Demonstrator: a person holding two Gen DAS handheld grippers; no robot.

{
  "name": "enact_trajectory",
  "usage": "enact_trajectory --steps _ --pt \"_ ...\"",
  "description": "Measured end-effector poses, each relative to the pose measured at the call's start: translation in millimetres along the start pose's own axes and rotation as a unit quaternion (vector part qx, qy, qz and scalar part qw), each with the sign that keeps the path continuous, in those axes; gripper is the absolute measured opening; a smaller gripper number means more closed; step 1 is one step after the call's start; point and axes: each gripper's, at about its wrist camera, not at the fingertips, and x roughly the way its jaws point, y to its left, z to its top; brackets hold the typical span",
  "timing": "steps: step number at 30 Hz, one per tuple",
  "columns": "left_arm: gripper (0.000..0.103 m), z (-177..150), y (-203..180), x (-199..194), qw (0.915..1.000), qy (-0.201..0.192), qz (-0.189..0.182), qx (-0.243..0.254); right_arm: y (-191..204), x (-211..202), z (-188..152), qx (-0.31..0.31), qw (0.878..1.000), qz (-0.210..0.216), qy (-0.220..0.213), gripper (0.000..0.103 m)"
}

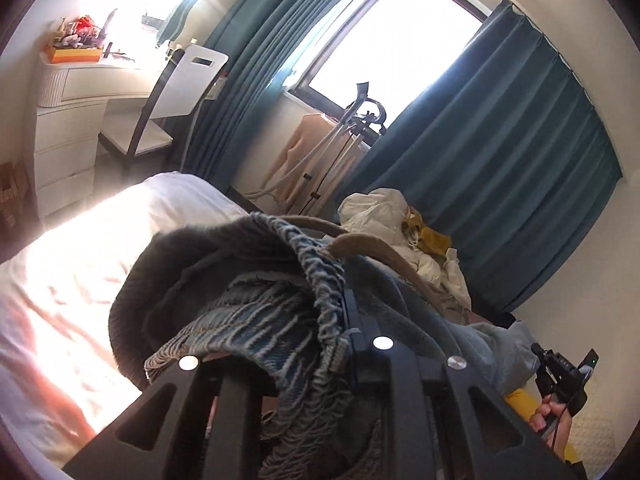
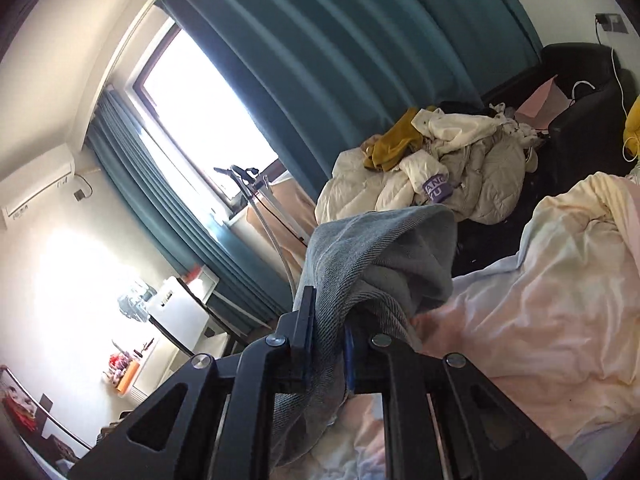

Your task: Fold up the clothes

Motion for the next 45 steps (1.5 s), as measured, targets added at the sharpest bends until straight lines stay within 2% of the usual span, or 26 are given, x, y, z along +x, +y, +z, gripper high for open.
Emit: enact_trajectory --steps 4,7,9,13,16,18,21,23,26,27,31,35,38,40,45 --pt "0.017 34.5 -53.7 4.3 0.9978 0.026 -0.002 0.060 -2.5 -33.7 18.5 0.015 1.000 -0.007 -0.013 0.010" --pt "0.017 52.7 -118.0 21.0 0.9949 0.041 -0.017 0.090 -18.4 -57.6 34.9 0.043 0.999 -0.017 -0.020 0.010" --pt "0.016 64.6 -162.0 27.7 0.9923 0.044 -0.031 0.111 -30.2 -75.0 47.3 0.056 0.998 -0.027 -0.028 0.010" --pt "0.016 79.7 -256.2 28.0 0.9838 0.049 -0.084 0.151 -46.2 -121.6 76.4 0.051 0.996 -0.045 -0.060 0.010" --pt "0.016 90.2 -317.2 13.7 0.9740 0.047 -0.128 0.181 -54.8 -162.7 97.6 0.057 0.993 -0.048 -0.087 0.010" --pt "0.016 102.5 -347.6 -1.8 0.9677 0.047 -0.167 0.183 -56.9 -190.6 108.7 0.055 0.992 -0.048 -0.106 0.010" --pt "0.016 125.8 -376.8 -35.8 0.9596 0.041 -0.210 0.183 -58.0 -228.6 120.7 0.054 0.989 -0.041 -0.131 0.010" --pt "0.016 140.7 -382.0 -63.0 0.9545 0.026 -0.229 0.189 -56.8 -246.8 122.9 0.056 0.988 -0.032 -0.140 0.011" --pt "0.016 152.1 -368.0 -102.7 0.9473 -0.008 -0.247 0.203 -51.0 -259.0 113.5 0.057 0.989 -0.009 -0.139 0.011" --pt "0.016 151.9 -358.2 -112.5 0.9466 -0.015 -0.243 0.211 -49.0 -256.9 105.7 0.058 0.990 -0.003 -0.132 0.011" --pt "0.016 131.4 -286.2 -130.0 0.9591 0.006 -0.195 0.205 -42.5 -233.2 52.2 0.063 0.994 0.010 -0.086 0.011" --pt "0.017 93.2 -177.6 -122.4 0.9757 0.046 -0.122 0.175 -43.2 -191.5 -32.5 0.071 0.997 0.018 -0.025 0.011" --pt "0.016 61.4 -77.3 -109.2 0.9875 0.077 -0.060 0.123 -41.3 -154.0 -107.2 0.077 0.996 0.028 0.039 0.011" --pt "0.016 41.1 -15.8 -102.4 0.9902 0.095 -0.013 0.102 -36.1 -129.0 -157.7 0.072 0.993 0.028 0.089 0.011" --pt "0.016 -10.6 56.4 -99.8 0.9889 0.103 0.058 0.090 -14.2 -85.9 -272.2 0.026 0.977 0.027 0.208 0.011"
